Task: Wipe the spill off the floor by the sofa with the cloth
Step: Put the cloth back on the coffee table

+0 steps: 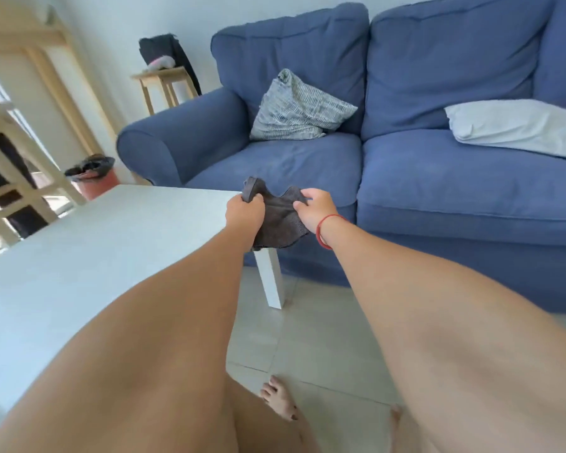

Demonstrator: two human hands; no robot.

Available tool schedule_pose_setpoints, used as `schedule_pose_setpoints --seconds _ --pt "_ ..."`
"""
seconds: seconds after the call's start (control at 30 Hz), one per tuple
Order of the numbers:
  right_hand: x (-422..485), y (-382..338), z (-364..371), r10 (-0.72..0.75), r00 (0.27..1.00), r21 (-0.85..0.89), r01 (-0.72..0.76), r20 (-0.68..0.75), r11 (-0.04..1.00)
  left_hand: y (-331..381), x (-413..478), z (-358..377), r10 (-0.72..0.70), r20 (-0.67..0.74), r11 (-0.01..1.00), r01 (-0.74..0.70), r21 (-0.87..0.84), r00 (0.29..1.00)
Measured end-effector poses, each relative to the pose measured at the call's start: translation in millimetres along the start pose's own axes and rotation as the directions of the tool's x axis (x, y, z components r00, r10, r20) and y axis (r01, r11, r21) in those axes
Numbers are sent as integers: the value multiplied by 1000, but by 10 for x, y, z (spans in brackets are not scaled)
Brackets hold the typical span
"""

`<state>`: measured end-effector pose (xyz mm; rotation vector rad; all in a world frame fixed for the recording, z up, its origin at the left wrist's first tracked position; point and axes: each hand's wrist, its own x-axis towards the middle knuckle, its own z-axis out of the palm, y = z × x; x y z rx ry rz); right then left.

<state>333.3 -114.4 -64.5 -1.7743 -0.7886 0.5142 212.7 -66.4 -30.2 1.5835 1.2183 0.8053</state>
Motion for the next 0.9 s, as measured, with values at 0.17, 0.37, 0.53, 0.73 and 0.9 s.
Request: schedule_pose_setpoints --seconds 0.17,0.37,0.53,0.73,0.9 --pt "-428 -629 1001 -139 971 20 138 196 990 -213 -130 -1275 -60 -191 998 64 16 980" --pt "-863 -967 1723 -81 936 -137 135 341 981 -635 -85 -2098 -234 -286 924 304 234 929" --pt "-967 -688 1949 -102 878 -512 364 468 778 -1131 -99 -1986 24 -183 615 130 778 983" --pt "-830 -514 2059 -140 754 -556 584 642 591 -1392 61 -1898 45 56 437 -70 897 997" --pt "-709 -573 2071 -170 786 -456 504 594 734 -1414 114 -1794 52 -34 506 3 863 998"
